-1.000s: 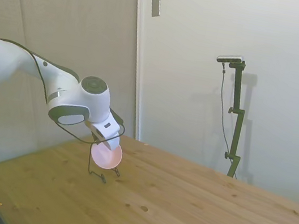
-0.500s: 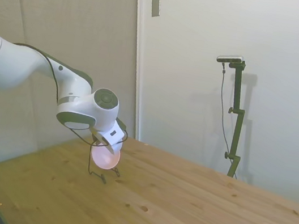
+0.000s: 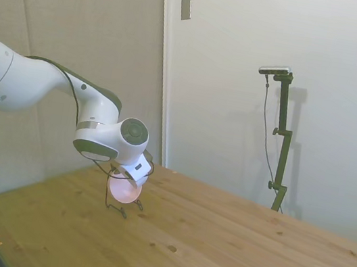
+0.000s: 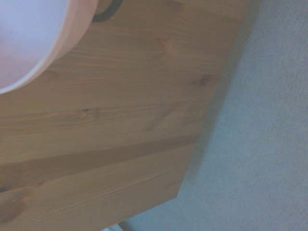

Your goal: Load the bowl

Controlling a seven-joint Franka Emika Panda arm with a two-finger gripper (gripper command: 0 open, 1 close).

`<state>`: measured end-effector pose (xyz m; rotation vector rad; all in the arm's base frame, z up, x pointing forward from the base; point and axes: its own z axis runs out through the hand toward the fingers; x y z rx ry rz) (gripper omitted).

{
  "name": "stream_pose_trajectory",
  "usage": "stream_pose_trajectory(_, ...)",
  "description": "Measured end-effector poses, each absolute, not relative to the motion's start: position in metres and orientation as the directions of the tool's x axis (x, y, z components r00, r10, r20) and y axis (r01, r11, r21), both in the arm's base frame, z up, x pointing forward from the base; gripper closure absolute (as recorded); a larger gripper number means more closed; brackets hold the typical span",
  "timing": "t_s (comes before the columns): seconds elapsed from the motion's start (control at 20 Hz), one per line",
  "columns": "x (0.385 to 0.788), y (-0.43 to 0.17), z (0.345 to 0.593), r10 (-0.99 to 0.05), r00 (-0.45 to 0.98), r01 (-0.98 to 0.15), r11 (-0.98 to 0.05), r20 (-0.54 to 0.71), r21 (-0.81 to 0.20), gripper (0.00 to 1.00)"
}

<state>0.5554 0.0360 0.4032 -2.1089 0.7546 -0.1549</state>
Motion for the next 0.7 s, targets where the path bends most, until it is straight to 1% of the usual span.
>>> stream_pose_trajectory(0.2, 0.557, 0.035, 0.395, -0.564, 0.807, -0.465, -0.43, -0.172, -0.774, 1.0)
stream_pose_trajectory(0.7, 0.556, 0.035, 0.388, -0.561, 0.809, -0.465, -0.428, -0.175, -0.775, 1.0)
